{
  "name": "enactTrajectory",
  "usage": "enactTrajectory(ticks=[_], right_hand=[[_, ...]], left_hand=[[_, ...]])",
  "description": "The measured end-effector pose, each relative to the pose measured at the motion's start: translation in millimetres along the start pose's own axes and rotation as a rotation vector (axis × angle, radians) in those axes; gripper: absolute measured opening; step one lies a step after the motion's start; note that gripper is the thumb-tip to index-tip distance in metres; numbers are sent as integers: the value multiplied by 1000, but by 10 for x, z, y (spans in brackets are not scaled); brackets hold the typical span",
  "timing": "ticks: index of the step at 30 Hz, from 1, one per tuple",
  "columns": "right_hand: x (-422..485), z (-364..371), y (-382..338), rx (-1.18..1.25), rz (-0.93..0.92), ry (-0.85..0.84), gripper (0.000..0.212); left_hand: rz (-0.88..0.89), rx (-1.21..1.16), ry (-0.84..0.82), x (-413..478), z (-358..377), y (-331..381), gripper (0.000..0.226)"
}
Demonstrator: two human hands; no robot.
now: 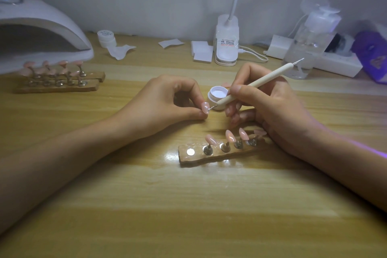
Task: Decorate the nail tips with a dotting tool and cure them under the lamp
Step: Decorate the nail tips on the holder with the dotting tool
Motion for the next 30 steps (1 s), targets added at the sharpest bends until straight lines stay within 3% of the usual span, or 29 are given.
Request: enactTrajectory(ticks=[18,30], right_hand=[[-31,13,-91,63,-42,9,23],[-5,0,0,-24,-12,3,20]], left_hand=[[36,-14,-25,-7,0,21,14],[-19,-13,-18,-6,-5,-22,16]])
Point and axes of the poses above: each hand's wrist, its own x-axis towards the middle knuckle, its own z-axis out of the palm, y = z × x, the point moved 9 cm from there along x, towards the middle knuckle, and after that the axes turned 15 degrees about y, right-handed, at the moved point
